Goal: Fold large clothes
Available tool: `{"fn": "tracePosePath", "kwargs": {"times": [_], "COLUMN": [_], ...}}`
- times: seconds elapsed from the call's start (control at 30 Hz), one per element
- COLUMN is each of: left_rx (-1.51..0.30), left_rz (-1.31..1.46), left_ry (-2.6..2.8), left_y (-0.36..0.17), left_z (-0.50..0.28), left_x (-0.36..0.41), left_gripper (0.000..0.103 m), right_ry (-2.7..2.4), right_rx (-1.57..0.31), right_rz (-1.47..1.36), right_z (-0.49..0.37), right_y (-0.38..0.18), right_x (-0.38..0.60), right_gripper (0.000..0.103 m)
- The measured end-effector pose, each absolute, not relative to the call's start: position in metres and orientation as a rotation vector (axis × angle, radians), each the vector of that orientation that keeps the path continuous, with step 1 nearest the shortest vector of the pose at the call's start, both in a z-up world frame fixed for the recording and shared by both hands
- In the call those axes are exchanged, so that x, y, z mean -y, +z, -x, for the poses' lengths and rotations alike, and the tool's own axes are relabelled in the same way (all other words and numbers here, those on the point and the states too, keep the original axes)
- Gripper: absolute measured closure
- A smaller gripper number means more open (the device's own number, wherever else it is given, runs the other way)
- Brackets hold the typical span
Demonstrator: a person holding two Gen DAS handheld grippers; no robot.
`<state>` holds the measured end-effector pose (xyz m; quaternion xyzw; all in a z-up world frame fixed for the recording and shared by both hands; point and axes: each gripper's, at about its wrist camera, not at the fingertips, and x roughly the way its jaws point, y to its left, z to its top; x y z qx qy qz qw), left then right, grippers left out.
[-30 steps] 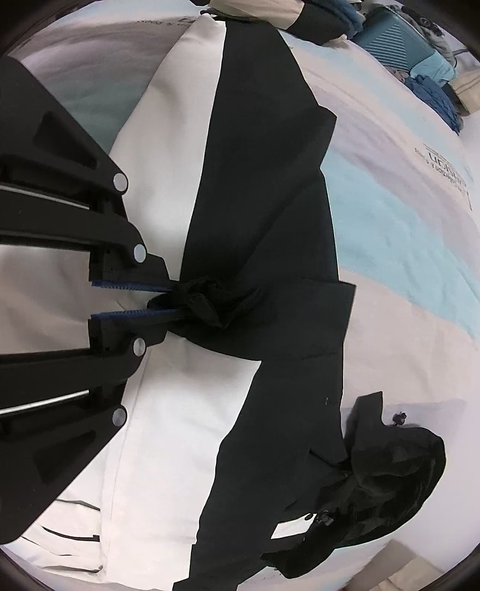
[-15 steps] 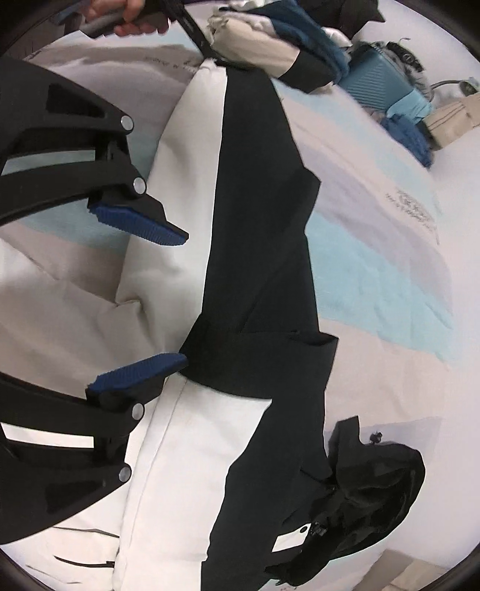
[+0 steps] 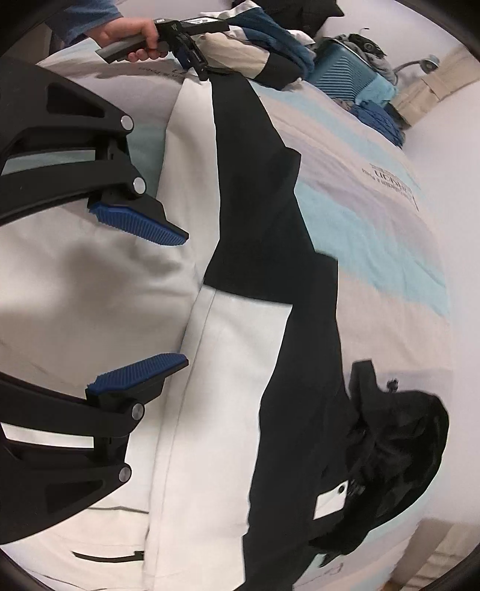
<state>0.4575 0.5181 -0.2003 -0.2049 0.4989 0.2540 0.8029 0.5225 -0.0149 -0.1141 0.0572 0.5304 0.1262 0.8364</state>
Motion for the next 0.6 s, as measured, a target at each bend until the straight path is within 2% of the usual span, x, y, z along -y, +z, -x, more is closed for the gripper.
{"fn": "tracePosePath", "kwargs": {"times": [0.07,0.13,0.17,0.27,0.6], "left_rx": [-1.059,-1.037,-1.035,-1.046,-0.975], "left_rz": [0.487,0.520,0.531,0.426,0.225], "left_ry": [0.591,0.610,0.596,0.565,0.430], "left_y": [-0.201,-0.197,-0.194,-0.183,-0.118], "left_z": [-0.453,-0.445,-0.443,-0.444,-0.458], "left_x": [-0.527,-0.532,-0.532,-0.515,-0.441], "left_gripper": [0.055,0.067,0.077,0.083,0.084], "right_ry": [0.262,0.253,0.250,0.238,0.209], "right_rx": [-1.128,-1.129,-1.129,-1.136,-1.129], "right_rz": [-0.137,-0.139,-0.141,-0.157,-0.170], "right_z": [-0.520,-0.518,-0.517,-0.515,-0.521], "right_y": [-0.116,-0.116,-0.117,-0.118,-0.113], "right_x": [0.025,0.033,0.036,0.049,0.080], "right_gripper": [0.045,0.045,0.045,0.045,0.045]}}
